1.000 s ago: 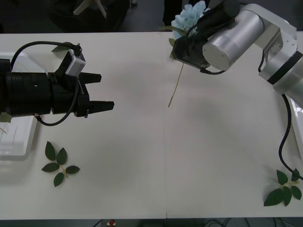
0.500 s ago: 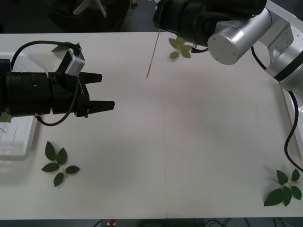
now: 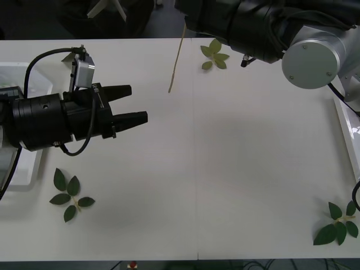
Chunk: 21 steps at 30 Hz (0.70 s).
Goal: Place the red flowers into the right box and the blue flowers into the left box. If a person shows an open palm, hand one flower to the person first, then continue sorting.
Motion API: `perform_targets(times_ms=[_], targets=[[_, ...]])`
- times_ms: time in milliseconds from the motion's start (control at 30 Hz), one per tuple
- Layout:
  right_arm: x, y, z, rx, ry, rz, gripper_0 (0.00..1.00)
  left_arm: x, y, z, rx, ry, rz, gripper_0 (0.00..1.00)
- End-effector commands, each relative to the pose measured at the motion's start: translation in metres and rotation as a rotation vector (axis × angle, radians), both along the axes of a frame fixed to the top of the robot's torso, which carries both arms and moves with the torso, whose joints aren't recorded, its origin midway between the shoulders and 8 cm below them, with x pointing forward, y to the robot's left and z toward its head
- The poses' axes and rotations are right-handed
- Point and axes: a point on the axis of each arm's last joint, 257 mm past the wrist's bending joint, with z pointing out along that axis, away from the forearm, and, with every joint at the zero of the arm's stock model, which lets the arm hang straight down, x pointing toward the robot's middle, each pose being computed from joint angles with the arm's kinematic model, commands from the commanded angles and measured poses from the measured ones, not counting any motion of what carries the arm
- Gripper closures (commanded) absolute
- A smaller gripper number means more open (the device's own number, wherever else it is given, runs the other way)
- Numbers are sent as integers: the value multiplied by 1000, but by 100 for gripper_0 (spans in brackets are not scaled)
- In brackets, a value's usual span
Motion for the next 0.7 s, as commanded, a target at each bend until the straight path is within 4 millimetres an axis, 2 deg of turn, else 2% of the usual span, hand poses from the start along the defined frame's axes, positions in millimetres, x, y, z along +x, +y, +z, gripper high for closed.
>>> perform_targets(times_ms=[33,167,367,533,700], targets=[[-15,2,2,-59,-92,35,100,0,-1,17,-71,-19,13,0],[-22,3,-7,-73,-105,58,100,-1,-8,24,-119,-18,13,0],[-42,8,-22,-21,-10,122,100,4,-24,27,-170,-12,29,0],[-55,10,-26,-35,42,170,100,10,-33,20,-154,-10,51,0],[-62,16,-24,-17,49,194,100,10,-53,6,-127,1,55,0]])
